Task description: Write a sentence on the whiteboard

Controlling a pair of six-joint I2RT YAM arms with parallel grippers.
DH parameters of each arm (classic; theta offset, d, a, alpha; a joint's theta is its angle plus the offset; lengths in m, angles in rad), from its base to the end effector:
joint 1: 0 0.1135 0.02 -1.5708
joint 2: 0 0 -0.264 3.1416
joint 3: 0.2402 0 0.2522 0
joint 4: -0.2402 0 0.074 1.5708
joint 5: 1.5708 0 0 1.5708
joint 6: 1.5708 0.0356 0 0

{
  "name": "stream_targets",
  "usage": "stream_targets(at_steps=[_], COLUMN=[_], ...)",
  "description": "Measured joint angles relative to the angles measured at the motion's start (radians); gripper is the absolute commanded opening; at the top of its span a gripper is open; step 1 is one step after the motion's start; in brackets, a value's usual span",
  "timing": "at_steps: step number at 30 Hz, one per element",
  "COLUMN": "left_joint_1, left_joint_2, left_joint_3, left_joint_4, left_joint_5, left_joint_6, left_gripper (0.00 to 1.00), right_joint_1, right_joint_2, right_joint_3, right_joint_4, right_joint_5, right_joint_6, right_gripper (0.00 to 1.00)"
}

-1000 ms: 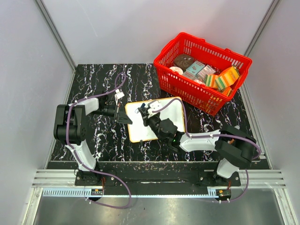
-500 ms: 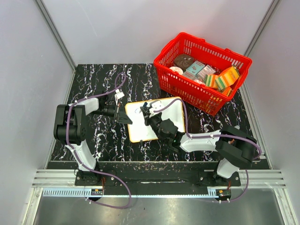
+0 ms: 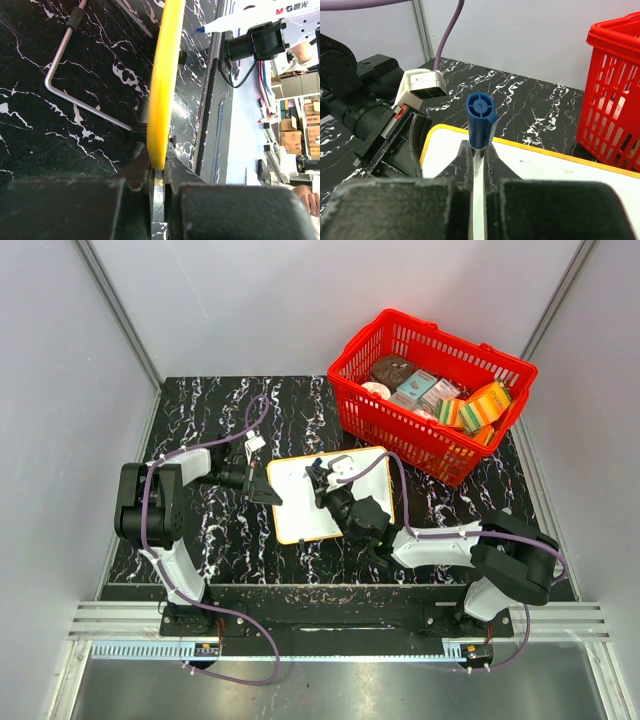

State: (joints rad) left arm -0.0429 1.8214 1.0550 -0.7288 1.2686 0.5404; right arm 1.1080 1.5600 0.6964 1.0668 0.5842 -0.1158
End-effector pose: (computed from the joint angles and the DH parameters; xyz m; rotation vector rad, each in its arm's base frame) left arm 0.3082 -0.0472 0.1582 0.7165 2.1658 -1.6048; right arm 0.1620 0.2807 0.2512 -0.3616 1.3679 0.4243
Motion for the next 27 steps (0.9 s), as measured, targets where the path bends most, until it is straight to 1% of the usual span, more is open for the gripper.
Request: stream_targets(at_steps=[11,27], left_joint_1=[0.000,0.000], left_joint_2=[0.001,0.001], left_joint_3=[0.005,0.005], left_joint_4=[-0.007,-0.009], left_joint_5=[-0.001,-0.001], left_joint_6=[0.002,0.005], left_gripper=[0.00,0.00], right_joint_1=[0.000,0.000], right_joint_2=[0.023,0.060], right_joint_3=[0.023,0.050], right_joint_4=[0.012,0.012], right_joint_5=[0.010,0.033], right_joint_6=[-0.036,-0.034], right_gripper=[0.00,0.00])
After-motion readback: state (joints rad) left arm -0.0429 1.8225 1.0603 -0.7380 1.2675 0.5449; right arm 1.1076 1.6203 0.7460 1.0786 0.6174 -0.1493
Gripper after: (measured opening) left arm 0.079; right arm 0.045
